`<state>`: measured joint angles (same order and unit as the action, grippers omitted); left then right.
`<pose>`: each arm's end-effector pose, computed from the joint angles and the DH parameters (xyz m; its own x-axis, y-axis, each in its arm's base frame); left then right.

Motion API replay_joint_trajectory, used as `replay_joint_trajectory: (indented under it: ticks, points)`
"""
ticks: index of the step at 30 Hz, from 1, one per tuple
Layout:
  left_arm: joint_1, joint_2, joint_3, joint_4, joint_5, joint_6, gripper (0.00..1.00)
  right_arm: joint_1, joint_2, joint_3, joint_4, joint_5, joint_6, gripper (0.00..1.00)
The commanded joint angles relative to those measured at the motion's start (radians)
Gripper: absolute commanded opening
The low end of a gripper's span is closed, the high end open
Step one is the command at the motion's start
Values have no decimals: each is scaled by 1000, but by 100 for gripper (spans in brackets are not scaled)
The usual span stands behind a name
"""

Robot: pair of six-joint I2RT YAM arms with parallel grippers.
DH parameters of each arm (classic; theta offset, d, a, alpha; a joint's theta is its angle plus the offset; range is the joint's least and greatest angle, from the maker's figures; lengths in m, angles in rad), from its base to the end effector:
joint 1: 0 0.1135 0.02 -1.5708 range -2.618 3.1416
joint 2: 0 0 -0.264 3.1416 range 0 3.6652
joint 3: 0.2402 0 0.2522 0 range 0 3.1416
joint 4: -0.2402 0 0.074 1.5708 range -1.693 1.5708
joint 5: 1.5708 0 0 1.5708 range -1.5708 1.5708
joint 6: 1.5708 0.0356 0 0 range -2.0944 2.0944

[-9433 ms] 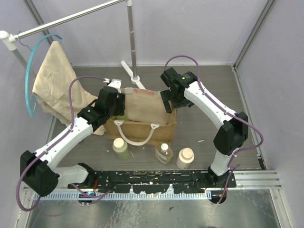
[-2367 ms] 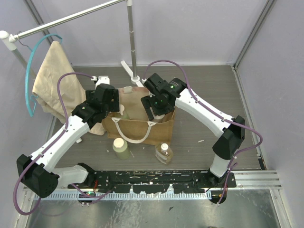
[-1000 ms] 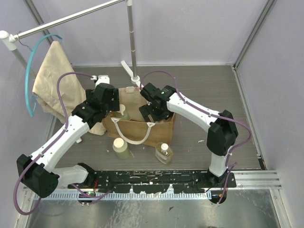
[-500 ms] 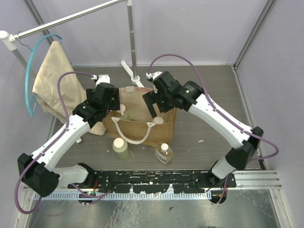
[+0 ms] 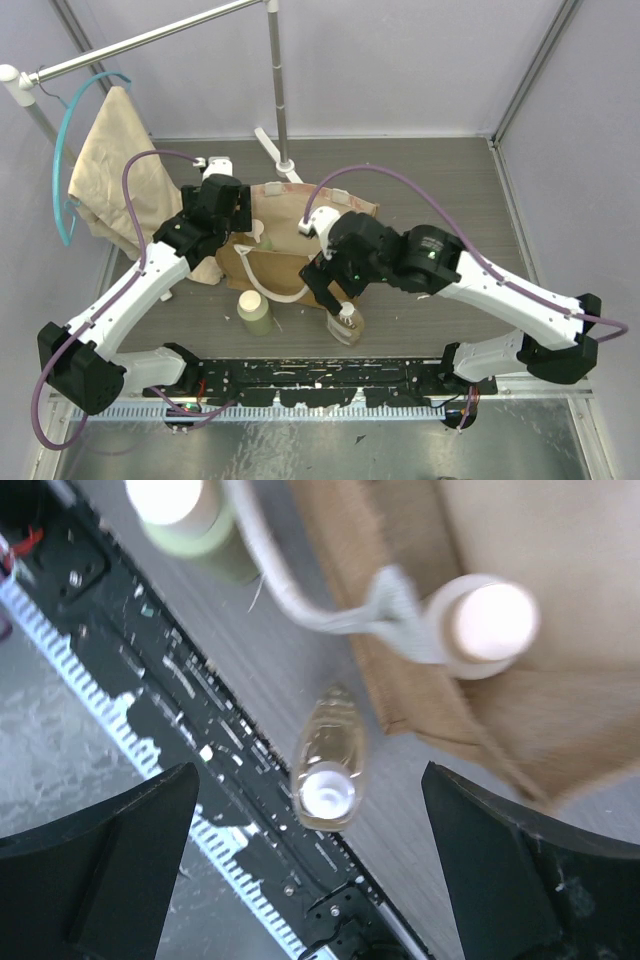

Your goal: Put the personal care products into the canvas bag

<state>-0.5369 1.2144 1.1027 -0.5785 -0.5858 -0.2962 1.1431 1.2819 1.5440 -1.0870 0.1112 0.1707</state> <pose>0.2317 -0.1150 0.3272 -0.5408 0.0388 -0.8403 -0.1024 0.9885 0.1116 0.1032 0.2168 0.4076 -0.4485 -0.5769 -0.6826 -0.8086 0.5873 0.0350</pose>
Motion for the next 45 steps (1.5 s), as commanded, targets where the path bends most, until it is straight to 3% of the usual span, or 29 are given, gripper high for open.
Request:
replay_joint_trajectory:
  ticks: [1,10,26,32,35,39,42,43,45]
  points:
    - [9,-10,-31,32,-13,6,98,88,19,-68,-7,0,49,100]
    - [9,-24,-41,24,-8,7,98,102,-13,-246,47,54,118,100]
    - [9,-13,-36,21,-6,5,98,103,19,-455,212,70,101,100]
    - [9,-12,-38,15,-9,-1,98,102,37,-468,269,74,79,92]
    - [9,-11,-39,16,-10,-4,98,102,51,-474,276,68,73,78]
    - [9,-9,-38,16,-11,-6,98,102,65,-467,257,66,75,34]
    - [9,-7,-39,17,-11,-8,98,102,65,-453,227,74,79,9]
    - [9,-6,-38,16,-10,-9,98,102,64,-446,211,80,81,2]
    - [9,-4,-38,18,-8,-9,98,103,61,-423,181,89,88,1]
